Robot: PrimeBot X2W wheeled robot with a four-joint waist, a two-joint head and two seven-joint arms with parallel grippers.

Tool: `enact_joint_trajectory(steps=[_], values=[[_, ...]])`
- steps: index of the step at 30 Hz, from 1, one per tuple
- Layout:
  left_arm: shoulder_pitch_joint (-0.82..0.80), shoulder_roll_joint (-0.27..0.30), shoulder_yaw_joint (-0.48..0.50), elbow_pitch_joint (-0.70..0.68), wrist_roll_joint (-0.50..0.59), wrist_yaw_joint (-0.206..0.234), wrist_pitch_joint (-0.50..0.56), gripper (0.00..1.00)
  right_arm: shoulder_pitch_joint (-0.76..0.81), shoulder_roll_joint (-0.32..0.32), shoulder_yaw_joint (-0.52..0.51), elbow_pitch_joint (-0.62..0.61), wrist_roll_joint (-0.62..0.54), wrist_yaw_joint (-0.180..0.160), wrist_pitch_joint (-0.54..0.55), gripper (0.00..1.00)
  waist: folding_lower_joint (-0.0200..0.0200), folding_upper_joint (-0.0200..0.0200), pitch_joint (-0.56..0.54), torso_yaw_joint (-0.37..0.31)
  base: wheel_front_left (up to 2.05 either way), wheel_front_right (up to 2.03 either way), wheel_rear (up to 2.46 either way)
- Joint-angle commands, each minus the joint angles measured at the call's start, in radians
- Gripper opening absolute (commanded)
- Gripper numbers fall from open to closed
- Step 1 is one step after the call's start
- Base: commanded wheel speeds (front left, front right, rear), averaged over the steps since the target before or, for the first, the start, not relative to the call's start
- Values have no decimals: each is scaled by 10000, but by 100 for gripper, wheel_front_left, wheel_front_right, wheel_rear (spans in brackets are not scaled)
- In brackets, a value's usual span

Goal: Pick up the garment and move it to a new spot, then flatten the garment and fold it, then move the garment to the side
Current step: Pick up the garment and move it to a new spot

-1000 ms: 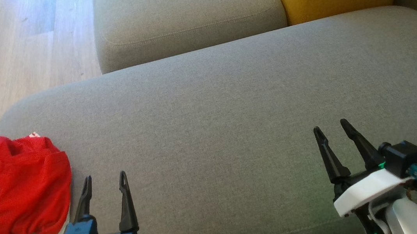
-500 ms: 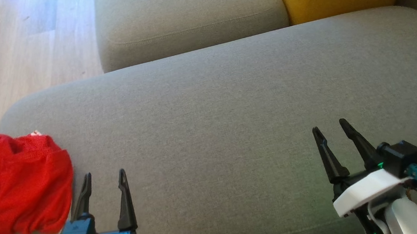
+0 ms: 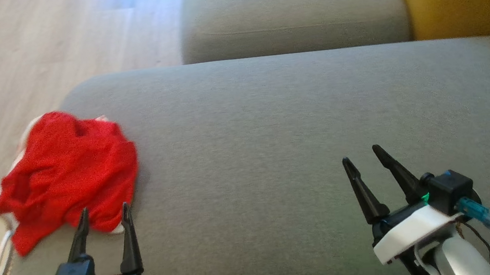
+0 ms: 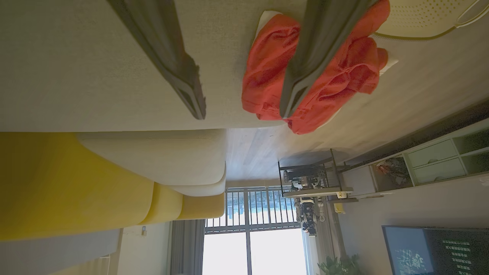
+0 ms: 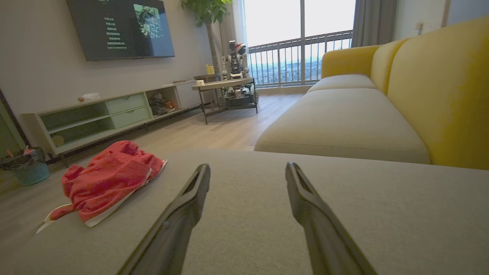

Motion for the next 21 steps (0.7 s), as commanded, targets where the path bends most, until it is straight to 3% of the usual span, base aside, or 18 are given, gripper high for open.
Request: enact_joint_trajectory(steps=[1,12,21], values=[[-371,84,387,-352,61,-16,-120,100,-230,-91,223,-362,48,-2,-93,100,0,0,-60,480,0,0,0],[5,179,684,-486,252,-179,-120,100,-29,-91,607,-315,459,-2,-93,100,0,0,-253,2253,0,0,0],[204,221,957,-571,261,-142,-120,100,19,-91,884,-256,648,-2,-93,100,0,0,-296,2856,0,0,0]])
